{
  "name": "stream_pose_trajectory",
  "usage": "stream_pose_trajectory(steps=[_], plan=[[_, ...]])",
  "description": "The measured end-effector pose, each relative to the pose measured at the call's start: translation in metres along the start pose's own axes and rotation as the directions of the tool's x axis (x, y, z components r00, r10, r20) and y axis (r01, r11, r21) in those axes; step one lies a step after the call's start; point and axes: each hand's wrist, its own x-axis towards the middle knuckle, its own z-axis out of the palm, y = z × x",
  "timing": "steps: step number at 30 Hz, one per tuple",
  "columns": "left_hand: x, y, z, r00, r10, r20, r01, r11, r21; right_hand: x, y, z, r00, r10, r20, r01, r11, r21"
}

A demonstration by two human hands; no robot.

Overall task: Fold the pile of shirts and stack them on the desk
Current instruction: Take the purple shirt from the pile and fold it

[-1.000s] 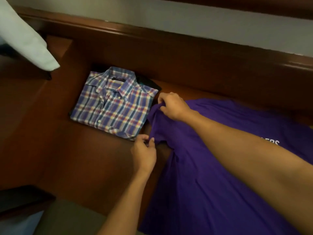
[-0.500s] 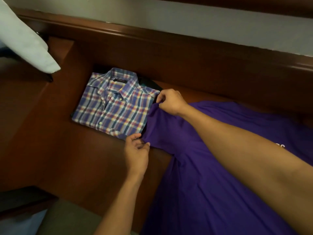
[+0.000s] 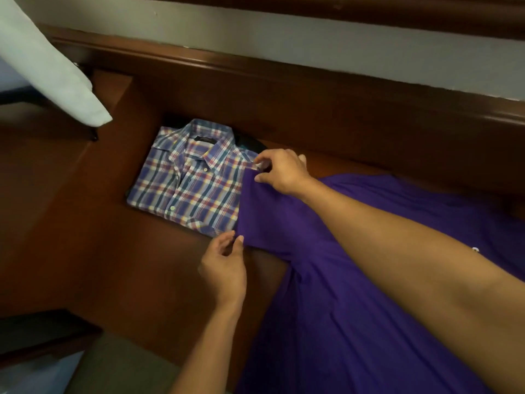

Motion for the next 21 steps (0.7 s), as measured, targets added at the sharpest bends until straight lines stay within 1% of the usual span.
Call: stream_pose_trajectory(steps=[2, 3, 4, 5, 6, 7, 8, 9, 10, 11, 12, 13, 14, 15, 16, 17, 18, 19, 20, 21], plan=[[-0.005, -0.002, -0.003, 0.995, 0.104, -0.009, -0.103, 0.991, 0.087, -0.005, 0.001, 0.002, 1.0, -0.016, -0.025, 0.015, 0.998, -0.053], [-0.009, -0.002, -0.004, 0.979, 0.201, 0.002, -0.2, 0.97, 0.138, -0.01, 0.005, 0.001, 0.998, -0.018, -0.054, 0.016, 0.999, -0.046], [-0.013, -0.002, -0.004, 0.948, 0.316, 0.041, -0.318, 0.931, 0.179, -0.015, 0.01, 0.0, 0.996, -0.019, -0.083, 0.016, 0.999, -0.029], [-0.014, -0.003, -0.003, 0.899, 0.423, 0.111, -0.437, 0.875, 0.208, -0.022, 0.017, -0.002, 0.994, -0.017, -0.107, 0.017, 1.0, -0.008], [-0.015, -0.002, 0.001, 0.842, 0.498, 0.209, -0.537, 0.813, 0.226, -0.031, 0.026, -0.004, 0.993, -0.013, -0.121, 0.014, 1.0, 0.008], [-0.014, -0.002, 0.006, 0.782, 0.526, 0.333, -0.611, 0.754, 0.243, -0.042, 0.036, -0.007, 0.992, -0.009, -0.127, 0.01, 1.0, 0.008], [-0.012, -0.001, 0.013, 0.72, 0.513, 0.467, -0.668, 0.694, 0.269, -0.053, 0.046, -0.01, 0.992, -0.003, -0.124, 0.001, 1.0, -0.009], [-0.008, 0.0, 0.02, 0.66, 0.467, 0.588, -0.715, 0.63, 0.303, -0.065, 0.058, -0.014, 0.993, 0.012, -0.119, -0.017, 0.999, -0.04], [-0.004, 0.003, 0.027, 0.613, 0.404, 0.68, -0.751, 0.566, 0.341, -0.078, 0.071, -0.017, 0.993, 0.039, -0.114, -0.047, 0.996, -0.077], [0.002, 0.005, 0.034, 0.583, 0.34, 0.738, -0.772, 0.514, 0.373, -0.092, 0.084, -0.021, 0.991, 0.076, -0.112, -0.089, 0.989, -0.119], [0.008, 0.006, 0.039, 0.569, 0.284, 0.772, -0.783, 0.475, 0.403, -0.107, 0.098, -0.026, 0.986, 0.121, -0.116, -0.139, 0.976, -0.166], [0.014, 0.008, 0.043, 0.57, 0.249, 0.783, -0.786, 0.441, 0.433, -0.123, 0.111, -0.03, 0.976, 0.174, -0.129, -0.199, 0.956, -0.216], [0.018, 0.01, 0.046, 0.587, 0.23, 0.776, -0.781, 0.415, 0.468, -0.14, 0.125, -0.034, 0.961, 0.228, -0.155, -0.262, 0.929, -0.263], [0.021, 0.013, 0.048, 0.619, 0.223, 0.753, -0.763, 0.4, 0.508, -0.158, 0.137, -0.038, 0.941, 0.278, -0.192, -0.326, 0.898, -0.295], [0.023, 0.015, 0.05, 0.654, 0.228, 0.721, -0.738, 0.4, 0.543, -0.174, 0.149, -0.041, 0.918, 0.318, -0.237, -0.382, 0.871, -0.31], [0.022, 0.016, 0.052, 0.672, 0.257, 0.694, -0.726, 0.41, 0.552, -0.19, 0.16, -0.043, 0.895, 0.349, -0.278, -0.428, 0.847, -0.314], [0.019, 0.018, 0.055, 0.66, 0.305, 0.686, -0.741, 0.416, 0.527, -0.205, 0.169, -0.044, 0.875, 0.374, -0.307, -0.464, 0.829, -0.312], [0.015, 0.019, 0.058, 0.61, 0.36, 0.706, -0.784, 0.407, 0.469, -0.217, 0.178, -0.045, 0.859, 0.396, -0.325, -0.492, 0.815, -0.306], [0.01, 0.019, 0.062, 0.526, 0.394, 0.754, -0.84, 0.377, 0.389, -0.227, 0.186, -0.045, 0.847, 0.415, -0.332, -0.512, 0.806, -0.297], [0.004, 0.02, 0.066, 0.426, 0.383, 0.82, -0.893, 0.326, 0.311, -0.235, 0.192, -0.045, 0.842, 0.429, -0.328, -0.522, 0.802, -0.291]])
